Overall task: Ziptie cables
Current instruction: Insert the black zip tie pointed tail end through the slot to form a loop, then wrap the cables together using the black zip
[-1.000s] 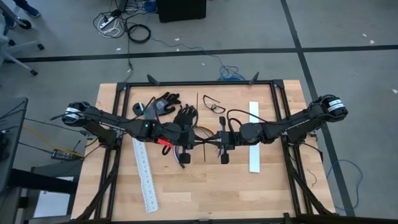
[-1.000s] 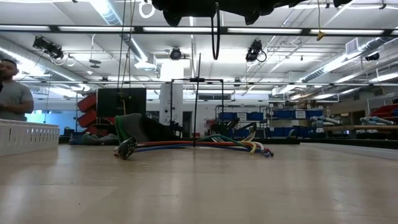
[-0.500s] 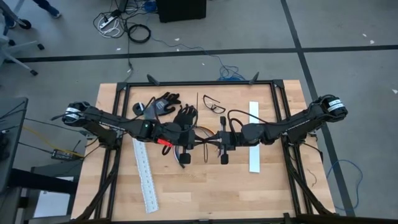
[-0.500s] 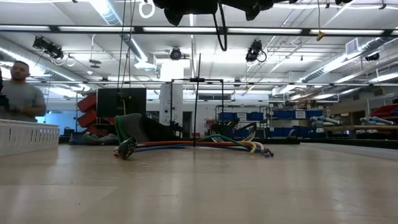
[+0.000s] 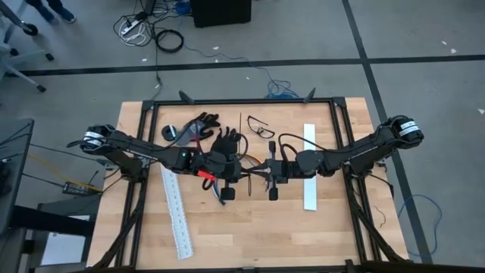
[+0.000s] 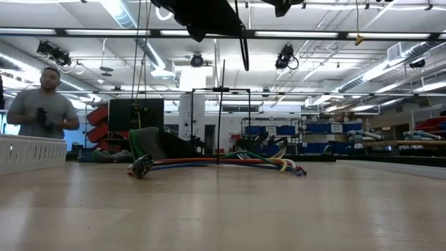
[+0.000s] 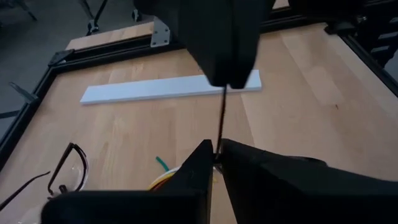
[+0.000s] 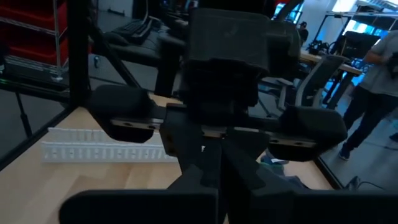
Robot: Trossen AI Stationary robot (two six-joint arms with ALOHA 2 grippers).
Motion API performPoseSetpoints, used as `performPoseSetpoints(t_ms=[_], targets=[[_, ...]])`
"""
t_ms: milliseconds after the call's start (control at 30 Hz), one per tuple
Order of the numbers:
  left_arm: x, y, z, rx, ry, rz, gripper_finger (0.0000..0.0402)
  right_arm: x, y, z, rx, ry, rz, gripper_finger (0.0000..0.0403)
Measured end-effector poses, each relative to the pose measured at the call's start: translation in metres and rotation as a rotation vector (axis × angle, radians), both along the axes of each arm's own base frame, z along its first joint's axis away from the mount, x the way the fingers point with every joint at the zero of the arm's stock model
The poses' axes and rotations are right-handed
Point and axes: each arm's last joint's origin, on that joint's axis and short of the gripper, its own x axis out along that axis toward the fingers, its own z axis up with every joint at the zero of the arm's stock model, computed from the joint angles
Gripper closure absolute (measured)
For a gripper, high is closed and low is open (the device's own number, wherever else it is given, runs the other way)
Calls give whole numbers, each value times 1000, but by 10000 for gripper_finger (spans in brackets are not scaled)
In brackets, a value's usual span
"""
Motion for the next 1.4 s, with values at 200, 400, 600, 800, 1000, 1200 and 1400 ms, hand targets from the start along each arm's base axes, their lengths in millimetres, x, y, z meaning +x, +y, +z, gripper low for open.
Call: performPoseSetpoints(t_ms=[200, 400, 600, 800, 1000, 1200, 1400], targets=[[0, 0, 0, 0, 4, -1, 379, 0, 0, 0, -2, 4, -3, 403], [0, 0, -1, 2, 3, -2, 398, 0, 0, -2, -2, 21, -6, 403], [0, 0, 0, 12, -7, -1, 401, 0, -3, -7, 38, 72, -3, 384], [-1, 0, -2, 15, 11, 14, 401, -1, -2, -10, 65, 100, 11, 324], [-9, 5, -6, 83, 97, 105, 401, -5, 4, -14, 64, 152, -7, 248], [-30, 12, -1, 139, 199, 234, 401, -16, 7, -9, 75, 183, -75, 207], [-66, 22, 17, 159, 261, 384, 401, -3, -1, -43, 142, 355, -119, 203]])
